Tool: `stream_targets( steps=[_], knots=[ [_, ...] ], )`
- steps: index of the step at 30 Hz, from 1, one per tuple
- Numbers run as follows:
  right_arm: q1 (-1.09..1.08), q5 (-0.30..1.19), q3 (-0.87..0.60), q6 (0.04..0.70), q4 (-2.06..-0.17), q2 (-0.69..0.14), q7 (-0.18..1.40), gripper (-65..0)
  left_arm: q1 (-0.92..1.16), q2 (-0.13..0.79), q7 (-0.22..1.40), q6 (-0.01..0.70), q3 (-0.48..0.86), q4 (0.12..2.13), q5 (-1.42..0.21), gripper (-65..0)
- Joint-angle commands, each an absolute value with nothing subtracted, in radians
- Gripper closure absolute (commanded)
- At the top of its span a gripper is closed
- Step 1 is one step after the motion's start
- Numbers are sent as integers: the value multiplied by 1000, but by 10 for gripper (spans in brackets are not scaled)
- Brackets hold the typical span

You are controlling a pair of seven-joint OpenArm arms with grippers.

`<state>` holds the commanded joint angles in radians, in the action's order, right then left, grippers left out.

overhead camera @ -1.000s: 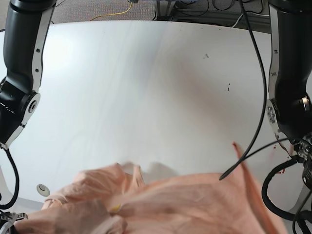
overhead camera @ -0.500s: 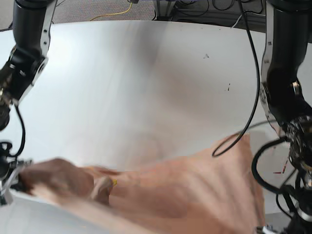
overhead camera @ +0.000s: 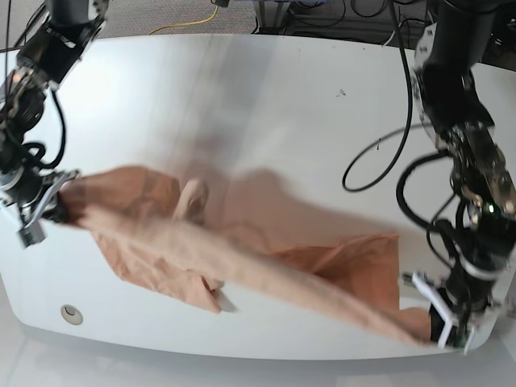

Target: Layout the t-shirt on the table in an organized manner, then fold the t-shirt properly

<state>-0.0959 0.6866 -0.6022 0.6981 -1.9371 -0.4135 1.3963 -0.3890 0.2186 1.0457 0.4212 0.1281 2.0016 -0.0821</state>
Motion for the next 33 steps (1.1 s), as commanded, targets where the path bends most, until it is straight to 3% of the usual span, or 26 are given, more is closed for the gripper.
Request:
stream_targets(
  steps=[6, 13, 33],
  knots=[
    [30, 687, -601, 698, -1962, -346, 1396, -2, -183, 214, 1046, 421, 194, 2012, -82, 0],
    [114, 687, -596, 698, -1966, -337, 1396, -2, 4, 185, 1044, 423, 259, 2012, -84, 0],
    [222, 682, -593, 698, -1966, -332, 1396, -2, 232, 186, 1044, 423, 291, 2009, -81, 0]
  ],
)
